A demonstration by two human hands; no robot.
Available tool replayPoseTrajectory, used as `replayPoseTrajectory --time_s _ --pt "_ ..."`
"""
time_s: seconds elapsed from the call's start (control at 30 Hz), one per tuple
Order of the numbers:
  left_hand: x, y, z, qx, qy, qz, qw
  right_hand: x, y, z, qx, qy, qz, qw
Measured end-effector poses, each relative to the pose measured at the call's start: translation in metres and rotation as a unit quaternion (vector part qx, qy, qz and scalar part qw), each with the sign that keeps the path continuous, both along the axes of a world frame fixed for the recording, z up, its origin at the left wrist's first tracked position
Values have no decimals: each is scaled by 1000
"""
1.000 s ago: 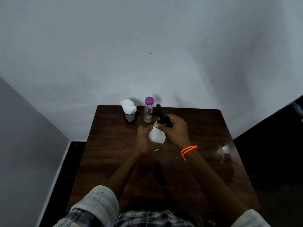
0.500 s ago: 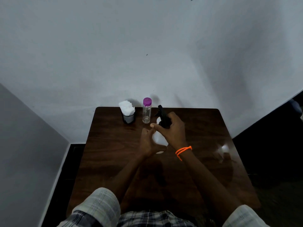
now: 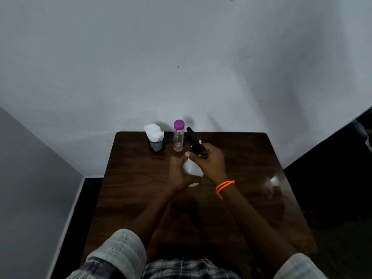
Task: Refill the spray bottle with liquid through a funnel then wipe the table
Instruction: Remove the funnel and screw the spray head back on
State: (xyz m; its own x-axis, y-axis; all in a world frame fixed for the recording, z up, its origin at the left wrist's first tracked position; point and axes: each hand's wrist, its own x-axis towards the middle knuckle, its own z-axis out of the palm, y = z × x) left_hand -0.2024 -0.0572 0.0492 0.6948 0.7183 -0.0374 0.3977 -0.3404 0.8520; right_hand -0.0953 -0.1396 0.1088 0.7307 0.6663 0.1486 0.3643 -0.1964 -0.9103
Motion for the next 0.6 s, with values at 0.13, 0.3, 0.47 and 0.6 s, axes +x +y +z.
replayPoseTrajectory --time_s 0.13,0.3,0.47,0.6 --pt "-1 -1 -2 4 -4 -16 1000 -3 3 -1 1 -22 -25 999" --pt "-3 1 -4 1 4 -15 1000 2 3 -7 -7 13 20 1000" --pt "-4 5 -4 2 10 -2 1000 3 4 -5 -8 11 24 1000" --pt "-2 5 -6 -1 11 11 1000 2 8 -4 -25 -19 7 999"
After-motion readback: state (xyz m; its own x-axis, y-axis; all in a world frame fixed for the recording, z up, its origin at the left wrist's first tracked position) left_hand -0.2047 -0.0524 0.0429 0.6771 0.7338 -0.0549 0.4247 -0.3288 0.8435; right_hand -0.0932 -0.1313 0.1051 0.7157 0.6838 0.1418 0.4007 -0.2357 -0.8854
